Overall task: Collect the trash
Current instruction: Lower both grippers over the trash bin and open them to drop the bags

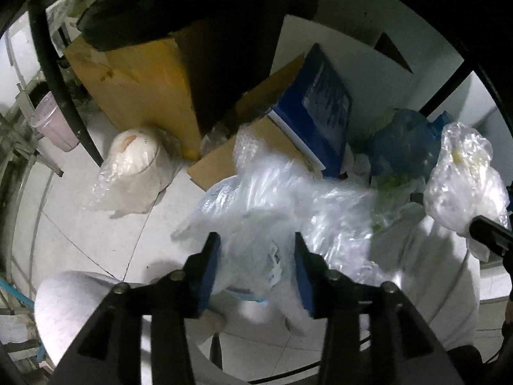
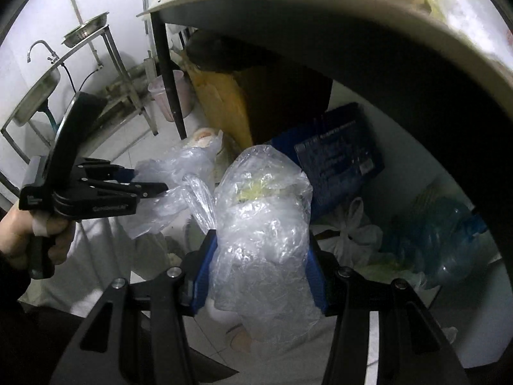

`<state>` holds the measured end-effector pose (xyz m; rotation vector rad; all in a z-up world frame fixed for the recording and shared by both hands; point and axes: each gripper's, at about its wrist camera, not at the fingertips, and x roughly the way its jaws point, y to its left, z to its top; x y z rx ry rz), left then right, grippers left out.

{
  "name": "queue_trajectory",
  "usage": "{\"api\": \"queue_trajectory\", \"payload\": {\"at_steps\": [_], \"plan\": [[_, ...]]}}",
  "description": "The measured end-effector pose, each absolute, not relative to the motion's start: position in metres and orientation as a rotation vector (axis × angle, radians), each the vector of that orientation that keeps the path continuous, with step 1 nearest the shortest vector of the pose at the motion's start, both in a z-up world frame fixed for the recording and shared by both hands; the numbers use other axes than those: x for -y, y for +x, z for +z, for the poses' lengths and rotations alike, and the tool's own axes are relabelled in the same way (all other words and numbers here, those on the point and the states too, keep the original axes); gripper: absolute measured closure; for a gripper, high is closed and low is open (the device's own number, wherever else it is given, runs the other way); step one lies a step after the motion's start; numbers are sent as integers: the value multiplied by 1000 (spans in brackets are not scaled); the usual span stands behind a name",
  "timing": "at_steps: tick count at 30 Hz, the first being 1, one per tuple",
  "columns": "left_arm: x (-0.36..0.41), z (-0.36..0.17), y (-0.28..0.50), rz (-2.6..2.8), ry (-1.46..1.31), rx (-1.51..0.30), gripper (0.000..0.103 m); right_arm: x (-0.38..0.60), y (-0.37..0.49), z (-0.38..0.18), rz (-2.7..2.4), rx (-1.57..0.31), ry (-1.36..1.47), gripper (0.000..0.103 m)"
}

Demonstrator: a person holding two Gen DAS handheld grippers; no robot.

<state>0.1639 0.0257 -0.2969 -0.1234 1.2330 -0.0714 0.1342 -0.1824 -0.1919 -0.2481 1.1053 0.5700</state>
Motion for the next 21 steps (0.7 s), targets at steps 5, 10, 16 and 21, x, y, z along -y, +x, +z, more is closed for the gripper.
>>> {"api": "queue_trajectory", "payload": {"at_steps": [5, 10, 16, 21], "plan": [[-14, -309, 169, -89, -104, -1265, 42, 181, 142, -201, 556, -1131, -236, 55], [-14, -310, 171, -91, -111, -1265, 41, 183, 148, -206, 547, -1141, -228, 55], [-30, -294, 165, -62, -145, -1215, 41, 173, 147, -214, 568, -1156, -241, 55], [-52, -279, 158, -29, -177, -1170, 41, 154, 151, -221, 600, -1180, -258, 55]]}}
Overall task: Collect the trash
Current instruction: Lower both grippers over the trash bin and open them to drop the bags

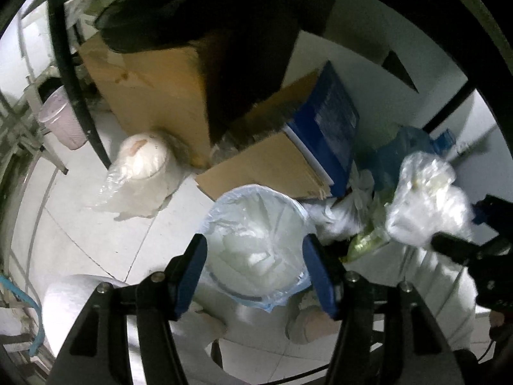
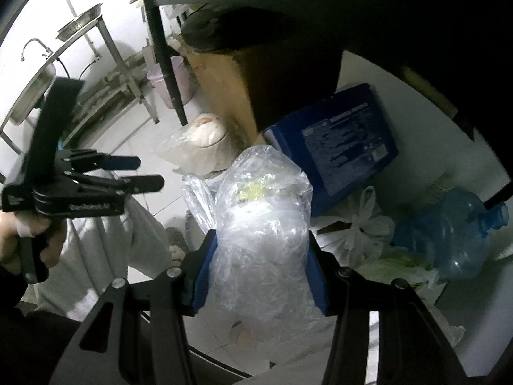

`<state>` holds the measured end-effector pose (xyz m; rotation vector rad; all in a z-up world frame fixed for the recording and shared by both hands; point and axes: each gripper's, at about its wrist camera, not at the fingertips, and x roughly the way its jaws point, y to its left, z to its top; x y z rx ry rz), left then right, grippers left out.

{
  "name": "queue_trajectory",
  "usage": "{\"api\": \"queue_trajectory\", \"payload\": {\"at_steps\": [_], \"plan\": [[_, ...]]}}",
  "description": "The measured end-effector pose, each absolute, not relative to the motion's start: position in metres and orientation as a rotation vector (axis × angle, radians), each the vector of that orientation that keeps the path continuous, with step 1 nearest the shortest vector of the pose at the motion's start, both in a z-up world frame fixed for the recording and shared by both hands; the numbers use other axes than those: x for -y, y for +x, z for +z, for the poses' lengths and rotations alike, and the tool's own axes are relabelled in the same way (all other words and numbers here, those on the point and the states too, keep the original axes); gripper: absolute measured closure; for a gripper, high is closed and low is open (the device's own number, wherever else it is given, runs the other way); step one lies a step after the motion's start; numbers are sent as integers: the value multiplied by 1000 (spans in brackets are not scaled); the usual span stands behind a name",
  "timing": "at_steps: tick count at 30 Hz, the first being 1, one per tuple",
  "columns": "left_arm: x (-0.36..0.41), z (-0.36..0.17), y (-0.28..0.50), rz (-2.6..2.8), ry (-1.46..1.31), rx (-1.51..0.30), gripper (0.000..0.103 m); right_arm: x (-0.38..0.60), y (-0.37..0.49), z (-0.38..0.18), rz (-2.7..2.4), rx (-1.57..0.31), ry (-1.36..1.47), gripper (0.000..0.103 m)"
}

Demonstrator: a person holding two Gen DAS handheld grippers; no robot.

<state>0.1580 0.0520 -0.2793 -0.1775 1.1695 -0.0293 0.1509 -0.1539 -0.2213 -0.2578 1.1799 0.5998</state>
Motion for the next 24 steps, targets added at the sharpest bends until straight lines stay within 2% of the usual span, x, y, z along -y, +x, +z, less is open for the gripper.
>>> {"api": "queue_trajectory", "payload": {"at_steps": [11, 15, 17, 24], "plan": [[-106, -253, 147, 20, -267, -1060, 41, 91, 164, -236, 642, -1220, -313, 53], [-118, -254, 145, 33, -281, -1052, 41, 77, 171, -238, 643, -1220, -330, 50], [-123, -254, 144, 44, -284, -1047, 41, 73, 173, -240, 641, -1222, -339, 45], [-133, -252, 139, 58, -301, -1032, 41, 61, 175, -239, 642, -1218, -355, 42]]}}
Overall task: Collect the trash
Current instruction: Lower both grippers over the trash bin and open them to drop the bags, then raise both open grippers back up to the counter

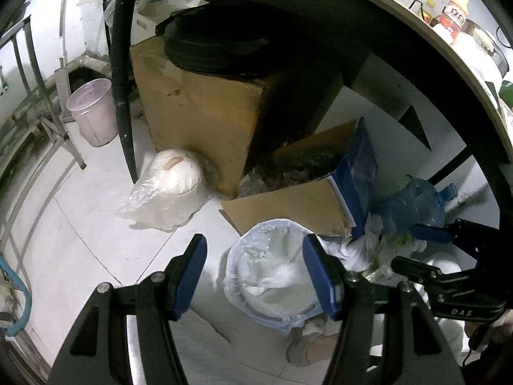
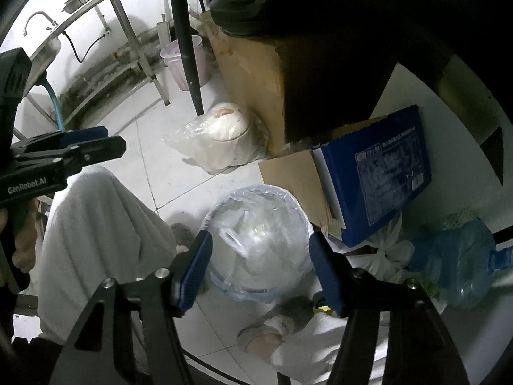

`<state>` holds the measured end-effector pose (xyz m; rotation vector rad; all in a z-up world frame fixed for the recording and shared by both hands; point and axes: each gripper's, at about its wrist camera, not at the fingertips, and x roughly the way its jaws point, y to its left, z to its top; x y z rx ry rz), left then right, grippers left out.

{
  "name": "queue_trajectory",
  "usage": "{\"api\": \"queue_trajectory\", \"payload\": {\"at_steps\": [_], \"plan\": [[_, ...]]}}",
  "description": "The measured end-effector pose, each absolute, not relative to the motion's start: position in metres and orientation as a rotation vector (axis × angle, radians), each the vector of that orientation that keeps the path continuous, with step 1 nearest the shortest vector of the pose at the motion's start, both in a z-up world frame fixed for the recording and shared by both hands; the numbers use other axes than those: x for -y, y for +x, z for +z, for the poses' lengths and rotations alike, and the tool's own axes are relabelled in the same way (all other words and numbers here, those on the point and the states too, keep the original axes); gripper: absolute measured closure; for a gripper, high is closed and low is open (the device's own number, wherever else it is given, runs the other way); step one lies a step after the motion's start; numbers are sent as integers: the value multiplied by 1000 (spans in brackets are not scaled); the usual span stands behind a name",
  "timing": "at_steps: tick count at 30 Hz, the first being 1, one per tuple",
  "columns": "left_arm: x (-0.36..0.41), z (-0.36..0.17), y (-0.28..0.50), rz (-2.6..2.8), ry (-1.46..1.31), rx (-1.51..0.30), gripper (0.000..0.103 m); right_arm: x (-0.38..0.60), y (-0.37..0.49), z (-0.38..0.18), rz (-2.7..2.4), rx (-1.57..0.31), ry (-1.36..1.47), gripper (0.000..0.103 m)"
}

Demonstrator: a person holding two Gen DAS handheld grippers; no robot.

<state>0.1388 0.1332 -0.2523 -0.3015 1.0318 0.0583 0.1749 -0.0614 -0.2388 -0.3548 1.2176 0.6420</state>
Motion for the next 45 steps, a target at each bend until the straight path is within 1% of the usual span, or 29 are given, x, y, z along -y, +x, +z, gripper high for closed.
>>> {"api": "queue_trajectory", "payload": {"at_steps": [9, 27, 38, 45], "plan": [[-127, -240, 135, 51, -275, -1009, 41, 67, 169, -227, 652, -1184, -351, 42], [-85, -197, 126, -2, -195, -945, 41, 109, 144, -179, 647, -1085, -279, 42], [-63, -168, 120, -29, -151, -908, 41, 134, 126, -142, 642, -1012, -244, 42], [-48, -149, 114, -58, -141, -872, 41, 147, 112, -109, 643, -944, -249, 42]]}}
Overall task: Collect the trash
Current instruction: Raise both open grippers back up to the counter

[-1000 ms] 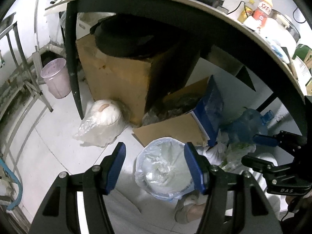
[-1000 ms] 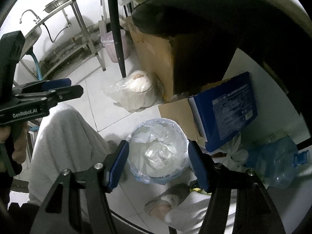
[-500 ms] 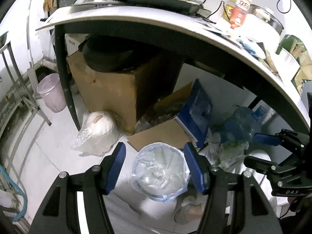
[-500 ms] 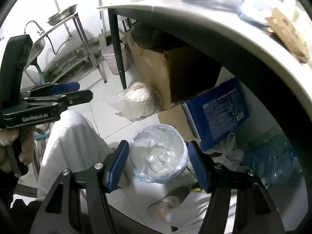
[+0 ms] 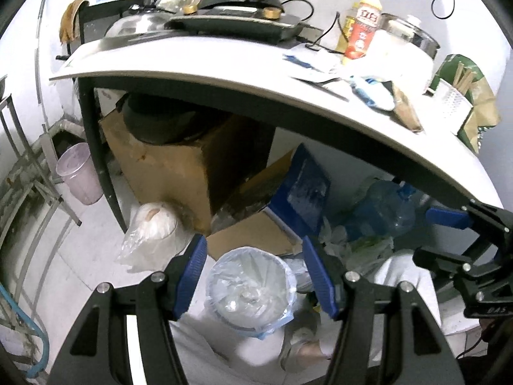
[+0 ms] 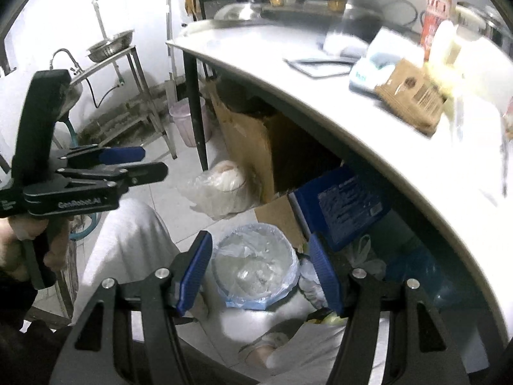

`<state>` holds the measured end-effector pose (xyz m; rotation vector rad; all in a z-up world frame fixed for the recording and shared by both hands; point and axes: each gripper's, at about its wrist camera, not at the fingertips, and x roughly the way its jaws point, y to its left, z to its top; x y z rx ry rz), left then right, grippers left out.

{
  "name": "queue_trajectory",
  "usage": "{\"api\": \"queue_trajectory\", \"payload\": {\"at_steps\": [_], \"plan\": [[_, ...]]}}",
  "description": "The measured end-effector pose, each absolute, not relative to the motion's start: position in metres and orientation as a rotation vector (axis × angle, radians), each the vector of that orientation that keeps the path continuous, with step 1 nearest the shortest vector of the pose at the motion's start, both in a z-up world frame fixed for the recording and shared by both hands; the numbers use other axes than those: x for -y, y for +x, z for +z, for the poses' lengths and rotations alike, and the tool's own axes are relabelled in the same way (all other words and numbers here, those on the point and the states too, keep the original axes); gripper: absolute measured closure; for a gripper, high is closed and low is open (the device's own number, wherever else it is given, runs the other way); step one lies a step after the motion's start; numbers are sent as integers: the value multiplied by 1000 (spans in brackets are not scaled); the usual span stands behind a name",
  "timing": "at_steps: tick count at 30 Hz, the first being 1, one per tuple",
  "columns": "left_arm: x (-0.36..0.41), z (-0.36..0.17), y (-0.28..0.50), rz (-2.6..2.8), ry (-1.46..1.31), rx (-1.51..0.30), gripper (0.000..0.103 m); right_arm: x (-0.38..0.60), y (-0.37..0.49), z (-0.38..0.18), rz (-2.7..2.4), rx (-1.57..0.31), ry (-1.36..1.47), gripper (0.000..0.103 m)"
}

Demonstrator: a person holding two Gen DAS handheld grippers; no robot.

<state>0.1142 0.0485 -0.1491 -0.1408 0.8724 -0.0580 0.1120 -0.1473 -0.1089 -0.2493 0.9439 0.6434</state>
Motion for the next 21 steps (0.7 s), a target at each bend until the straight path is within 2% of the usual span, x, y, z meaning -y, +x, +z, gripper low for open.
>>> {"api": "queue_trajectory", "payload": {"at_steps": [8, 21], "plan": [[-28, -124, 119, -98, -101, -846, 41, 172, 110, -74, 614, -881, -205, 42], [22, -90, 143, -174, -12, -812, 41, 221, 130, -49, 563, -826, -141, 42]]}}
